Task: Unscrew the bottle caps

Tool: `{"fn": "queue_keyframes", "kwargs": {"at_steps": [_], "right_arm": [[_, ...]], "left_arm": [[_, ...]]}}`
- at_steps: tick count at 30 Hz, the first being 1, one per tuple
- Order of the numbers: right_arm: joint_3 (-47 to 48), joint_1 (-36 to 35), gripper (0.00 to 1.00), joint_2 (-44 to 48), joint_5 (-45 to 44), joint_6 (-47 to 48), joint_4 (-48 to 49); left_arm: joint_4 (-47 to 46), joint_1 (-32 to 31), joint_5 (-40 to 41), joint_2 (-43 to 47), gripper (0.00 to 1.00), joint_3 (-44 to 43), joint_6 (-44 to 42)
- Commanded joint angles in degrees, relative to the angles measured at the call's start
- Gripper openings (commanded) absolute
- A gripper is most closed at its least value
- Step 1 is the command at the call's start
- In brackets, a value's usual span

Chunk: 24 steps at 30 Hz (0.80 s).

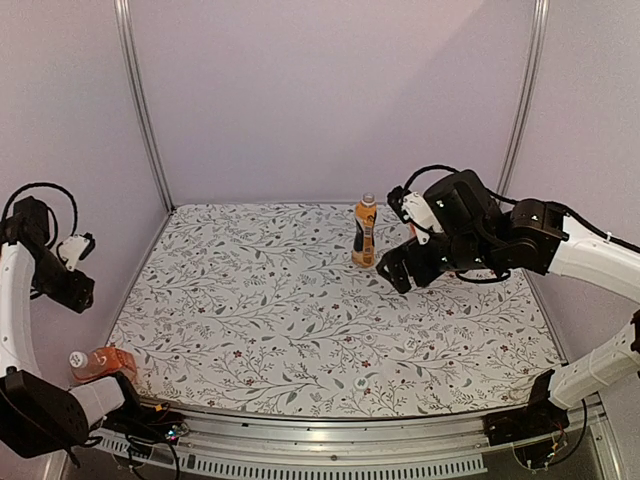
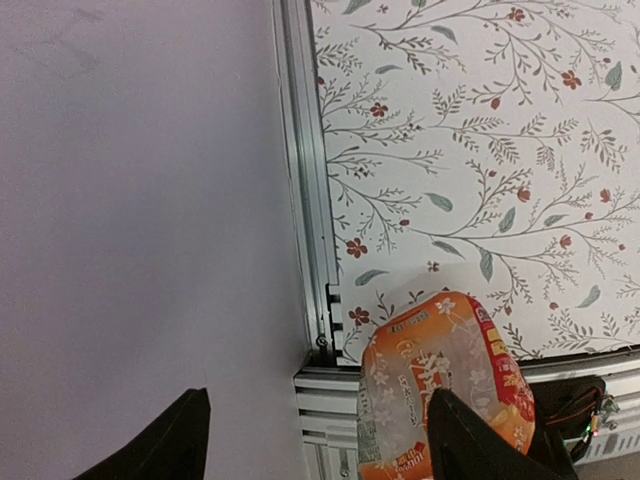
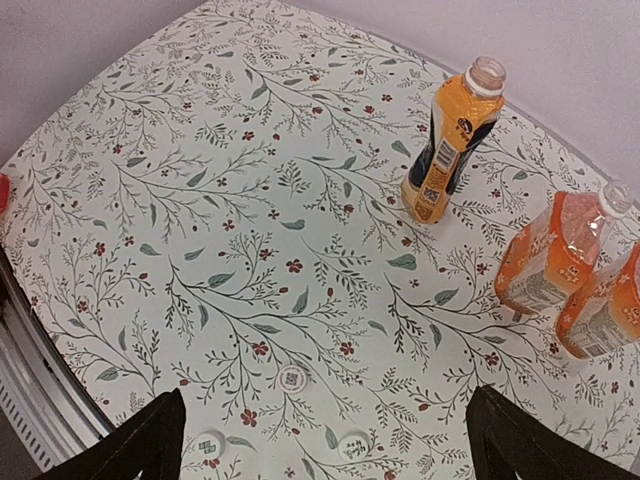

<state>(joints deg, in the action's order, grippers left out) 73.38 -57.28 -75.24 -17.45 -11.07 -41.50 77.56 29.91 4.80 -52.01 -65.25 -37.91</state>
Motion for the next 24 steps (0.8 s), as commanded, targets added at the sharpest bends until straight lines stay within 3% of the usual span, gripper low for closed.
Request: {"fn": "queue_keyframes", "kwargs": {"at_steps": [1, 7, 10, 14, 20, 24], "right_arm": [[2.0, -0.3, 0.99, -1.1, 8.5, 2.6, 3.9], [4.0, -0.4, 0.99, -2.7, 9.8, 3.3, 3.8], [3.5, -0.4, 0.99, -2.7, 10.1, 3.1, 4.0], [3.5, -0.4, 0.99, -3.4, 10.4, 3.4, 3.8], [3.8, -0.5, 0.99, -5.0, 10.3, 2.8, 3.1], [3.0, -0.4, 0.99, -4.9, 10.1, 2.3, 3.2]], "left_arm": [[19.2, 0.3, -5.2, -3.8, 0.75, -4.7, -1.7], [19.3, -2.0, -5.9, -10.0, 0.72, -6.0, 0.2], [19.1, -4.5, -5.0, -9.4, 0.74, -0.8, -1.9], [15.2, -4.8, 1.9, -9.7, 0.77, 5.6, -6.3], [19.3, -4.9, -0.5, -18.3, 0.72, -0.8, -6.8], [18.7, -5.2, 7.3, -15.0, 0.71, -0.1, -9.2]]}}
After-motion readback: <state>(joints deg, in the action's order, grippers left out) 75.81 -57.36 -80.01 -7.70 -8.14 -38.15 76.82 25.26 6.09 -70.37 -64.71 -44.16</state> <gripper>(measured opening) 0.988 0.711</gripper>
